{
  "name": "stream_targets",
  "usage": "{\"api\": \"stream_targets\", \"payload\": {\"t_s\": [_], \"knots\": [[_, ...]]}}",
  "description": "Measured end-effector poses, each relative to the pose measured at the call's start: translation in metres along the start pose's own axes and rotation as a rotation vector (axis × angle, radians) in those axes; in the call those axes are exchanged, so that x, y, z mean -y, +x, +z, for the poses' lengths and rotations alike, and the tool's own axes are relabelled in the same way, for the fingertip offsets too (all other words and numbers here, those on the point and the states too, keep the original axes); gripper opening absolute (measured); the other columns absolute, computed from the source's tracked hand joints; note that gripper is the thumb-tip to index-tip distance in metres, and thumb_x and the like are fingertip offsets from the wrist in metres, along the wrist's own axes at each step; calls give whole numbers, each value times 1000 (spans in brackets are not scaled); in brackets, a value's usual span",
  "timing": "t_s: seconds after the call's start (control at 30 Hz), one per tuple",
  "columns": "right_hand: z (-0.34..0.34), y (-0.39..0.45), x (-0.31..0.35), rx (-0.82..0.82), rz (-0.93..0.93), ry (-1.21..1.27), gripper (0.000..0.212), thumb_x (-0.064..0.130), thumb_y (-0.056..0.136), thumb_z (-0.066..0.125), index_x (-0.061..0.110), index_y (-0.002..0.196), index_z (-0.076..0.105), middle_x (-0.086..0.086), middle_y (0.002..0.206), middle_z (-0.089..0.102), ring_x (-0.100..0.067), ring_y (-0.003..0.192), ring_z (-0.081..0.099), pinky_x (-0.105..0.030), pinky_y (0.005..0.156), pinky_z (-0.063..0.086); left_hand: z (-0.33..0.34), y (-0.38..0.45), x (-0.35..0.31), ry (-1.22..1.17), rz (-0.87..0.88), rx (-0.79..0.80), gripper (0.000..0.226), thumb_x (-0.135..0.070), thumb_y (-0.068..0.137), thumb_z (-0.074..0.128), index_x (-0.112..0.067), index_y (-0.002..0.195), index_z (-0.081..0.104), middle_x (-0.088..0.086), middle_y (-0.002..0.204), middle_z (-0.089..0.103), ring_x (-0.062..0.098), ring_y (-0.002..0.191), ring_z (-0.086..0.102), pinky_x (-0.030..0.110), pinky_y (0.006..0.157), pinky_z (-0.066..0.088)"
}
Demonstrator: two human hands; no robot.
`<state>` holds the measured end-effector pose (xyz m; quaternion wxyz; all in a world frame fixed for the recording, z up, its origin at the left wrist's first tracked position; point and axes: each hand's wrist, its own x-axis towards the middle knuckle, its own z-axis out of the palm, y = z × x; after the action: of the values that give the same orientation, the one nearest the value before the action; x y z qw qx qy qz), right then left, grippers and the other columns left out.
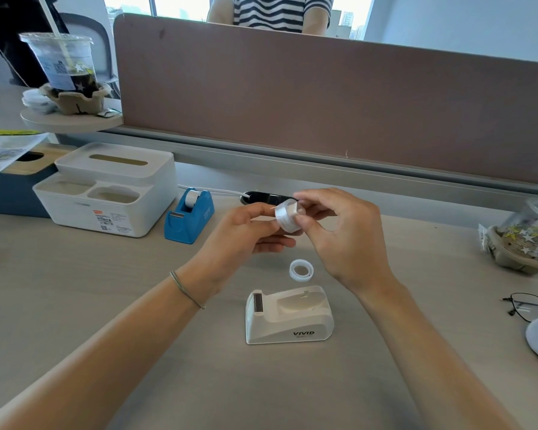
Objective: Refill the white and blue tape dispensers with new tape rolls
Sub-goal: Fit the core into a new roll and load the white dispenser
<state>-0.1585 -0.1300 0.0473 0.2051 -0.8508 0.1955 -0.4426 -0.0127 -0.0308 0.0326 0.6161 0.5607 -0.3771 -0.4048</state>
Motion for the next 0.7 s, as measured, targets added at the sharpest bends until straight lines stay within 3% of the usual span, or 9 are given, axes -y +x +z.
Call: {"api": "stream_targets", "payload": {"t_s": [0.2,0.33,0.47,0.53,0.7], "knots": [[-1,0,1,30,19,23,17,13,90,70,16,102,81,9,95,80,-6,88,73,-30,82,59,-1,-1,-2,-88,-40,35,25,-13,102,52,-13,117,72,13,103,79,26,98,75,37,93,57],[0,-2,2,141,-18,9,41,13,79,79,16,119,75,7,107,77,-9,97,68,-29,86,58,0,0,-1,-179,-74,30,28,-9,103,48,-1,114,72,19,110,77,27,102,73,37,95,56],[3,0,0,22,-22,10,31,9,79,81,13,110,78,2,99,74,-12,89,68,-29,79,57,0,-2,-4,-149,-74,49,26,-12,101,53,2,113,72,19,106,77,26,97,75,32,88,60],[0,1,1,15,3,39,25,13,81,82,14,106,80,1,93,74,-13,85,69,-30,77,58,1,-2,-4,-52,-2,22,24,-12,99,58,-2,115,73,17,105,78,24,94,76,32,86,60],[-8,6,3,108,193,266,23,16,77,88,13,99,81,3,88,81,-10,82,77,-29,80,62,-1,-1,-2,192,245,-100,26,-5,89,71,-4,115,72,9,95,79,21,81,78,23,66,60]]}}
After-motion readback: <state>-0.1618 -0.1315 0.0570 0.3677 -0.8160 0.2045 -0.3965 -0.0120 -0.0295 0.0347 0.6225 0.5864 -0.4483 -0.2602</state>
